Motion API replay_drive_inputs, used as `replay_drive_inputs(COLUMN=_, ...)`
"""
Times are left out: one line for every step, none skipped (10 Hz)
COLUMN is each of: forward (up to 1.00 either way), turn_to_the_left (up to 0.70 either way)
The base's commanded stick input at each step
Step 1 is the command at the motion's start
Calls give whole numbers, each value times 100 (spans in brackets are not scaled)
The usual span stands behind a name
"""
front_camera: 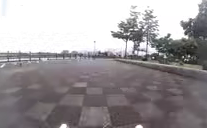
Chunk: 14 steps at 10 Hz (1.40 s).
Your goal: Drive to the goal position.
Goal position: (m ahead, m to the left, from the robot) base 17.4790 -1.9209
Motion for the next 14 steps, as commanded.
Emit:
replay_drive_inputs(forward=85, turn_to_the_left=1)
replay_drive_inputs(forward=85, turn_to_the_left=1)
replay_drive_inputs(forward=85, turn_to_the_left=1)
replay_drive_inputs(forward=85, turn_to_the_left=1)
replay_drive_inputs(forward=85, turn_to_the_left=1)
replay_drive_inputs(forward=85, turn_to_the_left=1)
replay_drive_inputs(forward=85, turn_to_the_left=1)
replay_drive_inputs(forward=85, turn_to_the_left=1)
replay_drive_inputs(forward=85, turn_to_the_left=1)
replay_drive_inputs(forward=85, turn_to_the_left=1)
replay_drive_inputs(forward=85, turn_to_the_left=1)
replay_drive_inputs(forward=85, turn_to_the_left=1)
replay_drive_inputs(forward=85, turn_to_the_left=1)
replay_drive_inputs(forward=85, turn_to_the_left=1)
